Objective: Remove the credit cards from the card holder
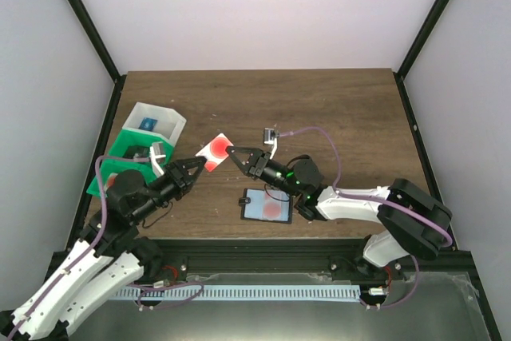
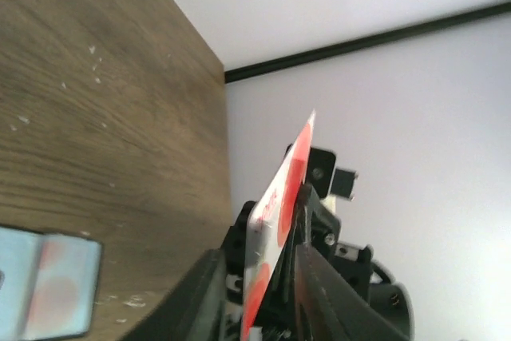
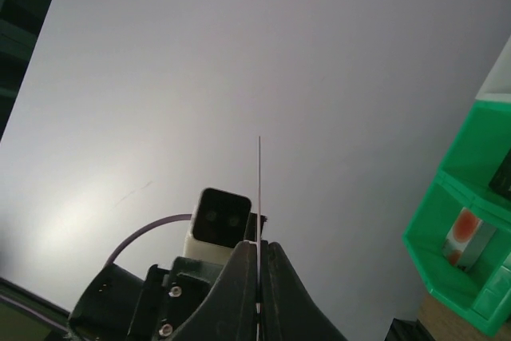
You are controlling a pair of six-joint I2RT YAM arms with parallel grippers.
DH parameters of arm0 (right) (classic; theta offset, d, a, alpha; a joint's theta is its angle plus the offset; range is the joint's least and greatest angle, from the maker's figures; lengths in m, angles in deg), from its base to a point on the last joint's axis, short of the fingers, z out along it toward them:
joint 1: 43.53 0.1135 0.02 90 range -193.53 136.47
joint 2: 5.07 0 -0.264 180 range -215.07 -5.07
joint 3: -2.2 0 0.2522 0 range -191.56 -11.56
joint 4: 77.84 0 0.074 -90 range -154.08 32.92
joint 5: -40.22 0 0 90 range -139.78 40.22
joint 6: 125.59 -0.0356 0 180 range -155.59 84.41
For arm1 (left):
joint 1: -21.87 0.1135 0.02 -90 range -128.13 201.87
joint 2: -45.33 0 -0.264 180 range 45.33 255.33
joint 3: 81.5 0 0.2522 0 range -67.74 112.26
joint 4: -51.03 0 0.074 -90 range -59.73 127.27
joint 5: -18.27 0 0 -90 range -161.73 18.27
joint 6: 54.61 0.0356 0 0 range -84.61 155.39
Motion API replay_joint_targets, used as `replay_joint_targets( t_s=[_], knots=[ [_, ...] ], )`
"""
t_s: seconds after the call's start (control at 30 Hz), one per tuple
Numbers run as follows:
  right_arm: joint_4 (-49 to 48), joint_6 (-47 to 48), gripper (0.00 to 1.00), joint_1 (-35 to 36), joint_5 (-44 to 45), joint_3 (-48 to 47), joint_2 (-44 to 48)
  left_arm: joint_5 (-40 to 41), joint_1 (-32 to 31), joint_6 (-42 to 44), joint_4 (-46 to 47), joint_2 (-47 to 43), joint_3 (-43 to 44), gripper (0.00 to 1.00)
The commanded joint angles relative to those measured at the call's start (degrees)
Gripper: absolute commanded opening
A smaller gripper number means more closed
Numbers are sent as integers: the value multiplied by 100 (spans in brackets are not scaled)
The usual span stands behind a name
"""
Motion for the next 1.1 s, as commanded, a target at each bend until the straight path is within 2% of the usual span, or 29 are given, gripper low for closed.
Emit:
replay_joint_targets(
  t_s=[0.0, 0.03, 0.07, 0.13, 0.2, 0.3, 0.43, 0.47, 0.5, 0.7, 0.8, 0.87, 0.97, 1.07],
  knots=[
    [-410, -253, 0, -44, -83, 4, -99, 57, 7, -193, 657, -186, -287, 16],
    [-371, -262, 0, -52, -152, -18, -150, 108, 10, -186, 675, -229, -315, 5],
    [-334, -274, 1, -53, -210, -41, -190, 174, 10, -169, 682, -271, -352, 0],
    [-346, -276, 3, -53, -348, -84, -286, 359, 9, -97, 589, -330, -363, 0],
    [-407, -272, 10, -66, -500, -107, -364, 545, 10, 18, 498, -359, -349, 0],
    [-470, -211, 36, -138, -638, 28, -350, 998, 6, 335, 66, -338, -124, 0],
    [-360, -44, 73, -305, -704, 477, 3, 2058, 19, 1035, -1083, -2, 853, 0],
    [-284, 25, 93, -348, -725, 583, 144, 2297, 17, 1183, -1433, 159, 1117, 0],
    [-236, 106, 99, -392, -743, 699, 291, 2515, 15, 1310, -1735, 351, 1402, 0],
    [513, 513, 100, -634, -801, 1185, 1322, 3640, 87, 1657, -3068, 1129, 2337, 0],
    [830, 631, 100, -804, -882, 1386, 1808, 3554, 501, 1686, -3197, 1076, 2274, 0],
    [1031, 694, 100, -940, -924, 1514, 2111, 3185, 922, 1870, -3028, 1057, 2073, 0],
    [1362, 774, 100, -1141, -989, 1667, 2537, 2064, 2081, 2448, -2636, 1397, 1656, 0],
    [1669, 870, 100, -1331, -1071, 1774, 2932, 324, 3882, 3040, -2200, 1731, 1332, 0]
  ],
)
